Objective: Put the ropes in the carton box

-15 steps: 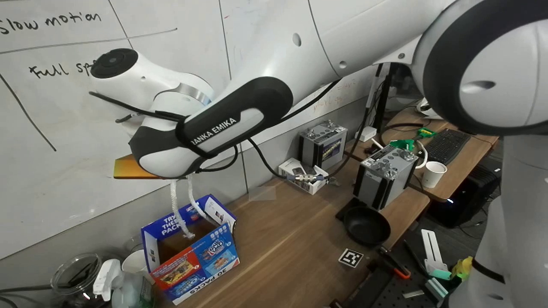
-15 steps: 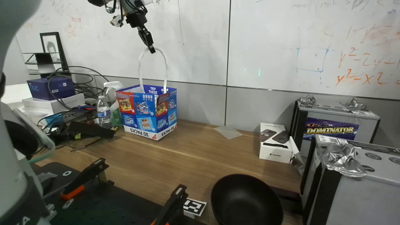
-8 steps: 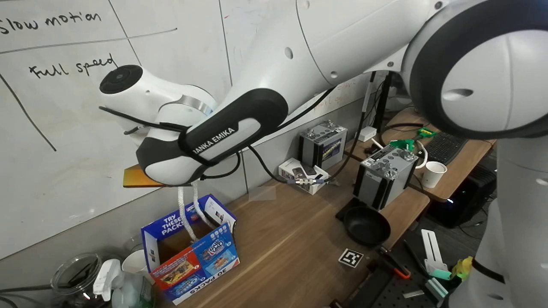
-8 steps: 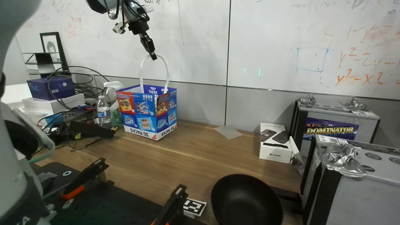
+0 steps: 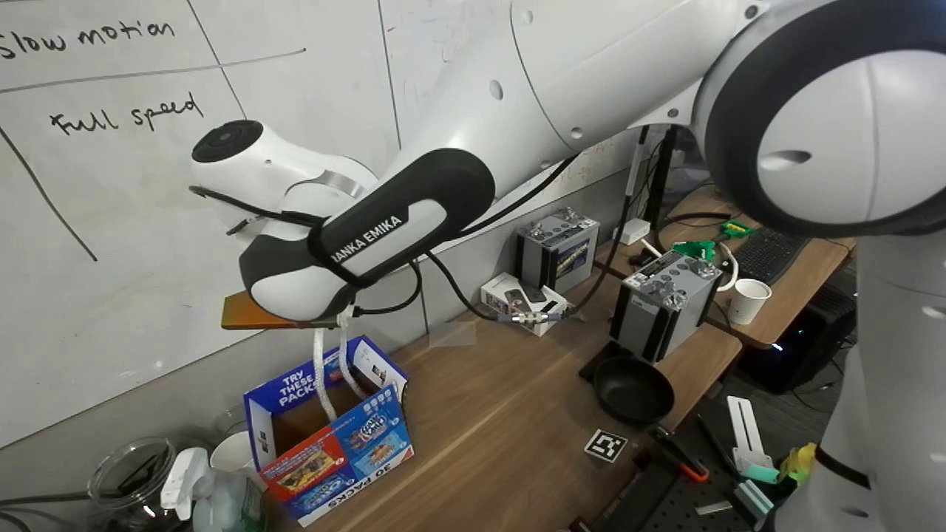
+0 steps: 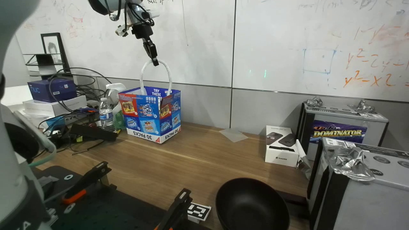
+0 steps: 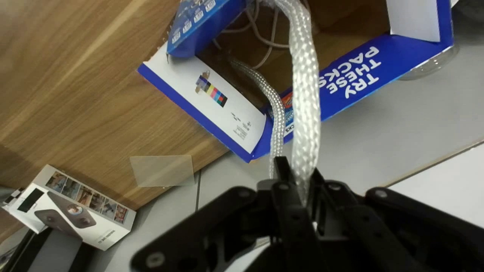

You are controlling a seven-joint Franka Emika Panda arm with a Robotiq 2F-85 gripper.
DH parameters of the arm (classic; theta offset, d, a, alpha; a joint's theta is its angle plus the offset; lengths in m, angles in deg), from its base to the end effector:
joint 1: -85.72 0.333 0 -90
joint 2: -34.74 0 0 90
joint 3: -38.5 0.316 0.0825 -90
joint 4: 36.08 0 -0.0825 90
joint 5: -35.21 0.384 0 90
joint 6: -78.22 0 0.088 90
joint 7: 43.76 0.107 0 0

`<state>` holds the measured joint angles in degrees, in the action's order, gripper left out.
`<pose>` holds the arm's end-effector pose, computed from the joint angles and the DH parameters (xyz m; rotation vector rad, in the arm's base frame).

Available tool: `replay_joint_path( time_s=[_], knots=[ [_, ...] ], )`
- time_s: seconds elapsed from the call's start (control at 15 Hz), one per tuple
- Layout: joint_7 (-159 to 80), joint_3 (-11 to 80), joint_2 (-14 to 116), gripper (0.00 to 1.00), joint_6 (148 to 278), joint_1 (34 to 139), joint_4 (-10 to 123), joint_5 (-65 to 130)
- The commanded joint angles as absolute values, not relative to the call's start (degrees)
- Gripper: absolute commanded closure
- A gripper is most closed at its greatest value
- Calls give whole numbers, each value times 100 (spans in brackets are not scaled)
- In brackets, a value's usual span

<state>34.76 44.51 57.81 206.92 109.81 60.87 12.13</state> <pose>0.5956 0.3235 0.3810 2.9060 -0.9429 0.5048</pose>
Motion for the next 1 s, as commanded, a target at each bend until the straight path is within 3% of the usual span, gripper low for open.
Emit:
replay_joint_path(
  time_s=[0.0,0.2,0.27,0.33,0.47,0.93],
  knots=[
    [3075,4559,5630,97,20621,10854,6224,1632],
    [2947,4539,5671,97,20568,10857,6230,1784],
    [2896,4537,5675,89,20551,10854,6242,1819],
    [2862,4532,5683,64,20538,10853,6244,1834],
    [2838,4520,5687,60,20493,10849,6247,1844],
    [1714,4619,5409,9,19671,10676,6471,1935]
  ],
)
